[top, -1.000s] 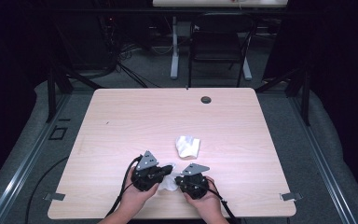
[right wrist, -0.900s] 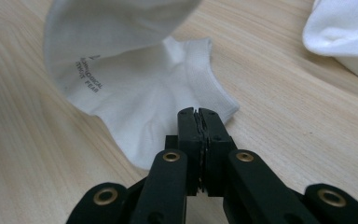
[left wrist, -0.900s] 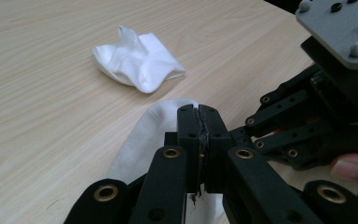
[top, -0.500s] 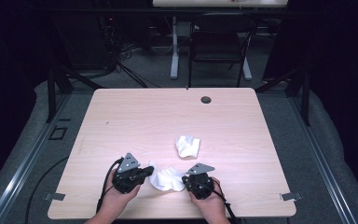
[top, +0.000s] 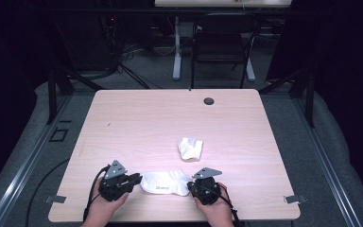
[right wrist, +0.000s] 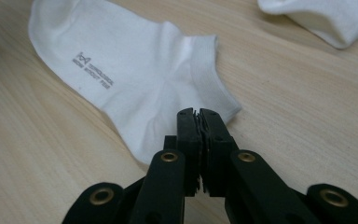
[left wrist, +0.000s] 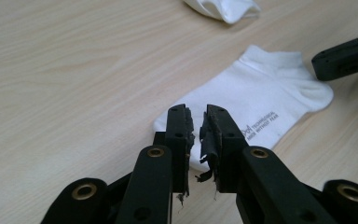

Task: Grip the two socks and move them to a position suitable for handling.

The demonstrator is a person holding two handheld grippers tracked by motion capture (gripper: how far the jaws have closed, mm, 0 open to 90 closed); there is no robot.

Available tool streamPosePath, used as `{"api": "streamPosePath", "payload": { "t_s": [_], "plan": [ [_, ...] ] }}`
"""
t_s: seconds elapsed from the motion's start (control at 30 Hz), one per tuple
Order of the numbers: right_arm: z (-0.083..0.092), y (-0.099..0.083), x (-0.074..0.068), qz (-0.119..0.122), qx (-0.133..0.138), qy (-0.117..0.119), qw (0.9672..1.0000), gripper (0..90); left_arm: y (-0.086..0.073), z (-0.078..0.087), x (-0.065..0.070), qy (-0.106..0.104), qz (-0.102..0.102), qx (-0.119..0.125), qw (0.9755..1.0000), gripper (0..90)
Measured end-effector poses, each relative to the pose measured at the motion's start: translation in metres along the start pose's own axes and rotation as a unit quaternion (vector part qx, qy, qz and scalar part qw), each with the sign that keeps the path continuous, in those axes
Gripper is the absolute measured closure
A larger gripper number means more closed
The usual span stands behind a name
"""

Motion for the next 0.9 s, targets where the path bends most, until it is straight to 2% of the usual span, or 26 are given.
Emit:
{"api": "streamPosePath", "payload": {
  "t_s": [0.03, 0.1, 0.13, 0.17, 0.27, 0.4, 0.5, 0.6, 0.7, 0.8, 0.83, 0.9],
  "plan": [
    [0.001, 0.002, -0.001, 0.0, 0.01, 0.001, 0.9999, 86.8, 0.001, 0.001, -0.001, 0.0, 0.003, 0.004, 1.0, 79.2],
    [0.002, 0.008, -0.001, 0.022, 0.037, 0.004, 0.9991, 84.8, 0.002, -0.003, -0.004, -0.003, 0.005, 0.005, 1.0, 77.7],
    [0.002, 0.008, -0.001, 0.022, 0.037, 0.004, 0.9991, 84.8, 0.002, -0.003, -0.004, -0.003, 0.005, 0.005, 1.0, 77.1],
    [-0.002, 0.012, -0.002, 0.024, 0.05, 0.008, 0.9984, 83.8, 0.001, -0.009, -0.004, -0.002, 0.001, 0.001, 1.0, 76.6],
    [-0.008, 0.015, -0.001, 0.031, 0.053, 0.011, 0.998, 83.0, 0.0, -0.014, -0.004, -0.005, -0.002, -0.004, 1.0, 74.7],
    [-0.017, 0.013, 0.0, 0.04, 0.039, 0.013, 0.9983, 82.4, -0.006, -0.024, -0.005, -0.014, -0.006, -0.026, 0.9995, 72.5],
    [-0.019, 0.009, 0.0, 0.04, 0.021, 0.012, 0.9989, 81.6, -0.012, -0.028, -0.008, -0.011, -0.005, -0.042, 0.999, 71.2],
    [-0.018, 0.008, -0.001, 0.04, 0.02, 0.009, 0.999, 81.5, -0.015, -0.03, -0.009, -0.017, -0.004, -0.049, 0.9987, 69.7],
    [-0.015, 0.005, -0.001, 0.036, 0.014, 0.006, 0.9992, 81.8, -0.021, -0.033, -0.007, -0.024, -0.007, -0.066, 0.9975, 68.9],
    [-0.013, 0.004, -0.001, 0.033, 0.01, 0.008, 0.9994, 81.6, -0.022, -0.034, -0.003, -0.026, -0.009, -0.066, 0.9974, 67.6],
    [-0.01, 0.002, 0.001, 0.025, 0.002, 0.011, 0.9996, 81.3, -0.022, -0.035, -0.001, -0.026, -0.019, -0.066, 0.9973, 66.7],
    [-0.007, 0.001, 0.004, 0.021, -0.006, 0.016, 0.9996, 81.1, -0.023, -0.036, 0.002, -0.027, -0.017, -0.063, 0.9975, 65.4]
  ]
}}
Point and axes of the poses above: each handheld gripper's, and its own axes: z roughly backward along the jaws, y roughly out of its top, x roughly to its right, the point moved 3 cm from there along -z, roughly forward along the jaws, and after that the axes turned 13 degrees about -y, right-handed, at the moved point
